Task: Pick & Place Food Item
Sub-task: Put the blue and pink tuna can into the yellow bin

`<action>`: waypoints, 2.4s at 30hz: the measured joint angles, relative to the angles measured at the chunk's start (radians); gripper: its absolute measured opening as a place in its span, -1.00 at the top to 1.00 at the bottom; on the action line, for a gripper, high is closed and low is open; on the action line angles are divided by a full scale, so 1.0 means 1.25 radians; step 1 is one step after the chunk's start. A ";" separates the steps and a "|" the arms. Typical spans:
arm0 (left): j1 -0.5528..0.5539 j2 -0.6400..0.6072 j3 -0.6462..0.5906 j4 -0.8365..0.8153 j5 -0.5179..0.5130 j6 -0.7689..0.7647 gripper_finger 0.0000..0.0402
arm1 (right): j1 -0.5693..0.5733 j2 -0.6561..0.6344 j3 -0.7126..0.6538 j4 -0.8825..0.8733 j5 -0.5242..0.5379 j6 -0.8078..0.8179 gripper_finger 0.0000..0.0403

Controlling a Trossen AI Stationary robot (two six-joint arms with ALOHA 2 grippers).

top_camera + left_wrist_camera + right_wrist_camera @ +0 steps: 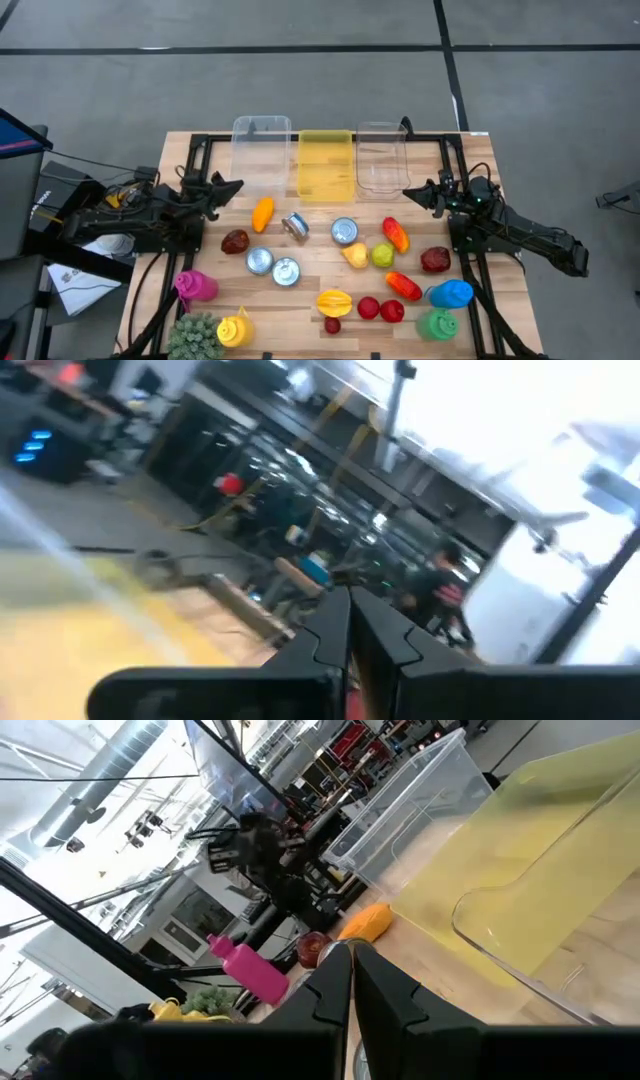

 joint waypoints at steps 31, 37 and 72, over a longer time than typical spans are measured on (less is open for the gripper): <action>-0.004 0.896 0.886 -0.724 0.301 0.579 -0.30 | 0.000 0.000 0.000 -0.012 0.019 -0.030 0.94; -0.003 0.969 0.886 -0.730 0.273 0.649 -0.72 | 0.000 0.000 0.000 -0.013 0.019 -0.042 0.94; -0.001 1.232 0.879 -0.824 0.296 0.820 -0.78 | 0.000 0.000 0.000 -0.013 0.019 -0.051 0.94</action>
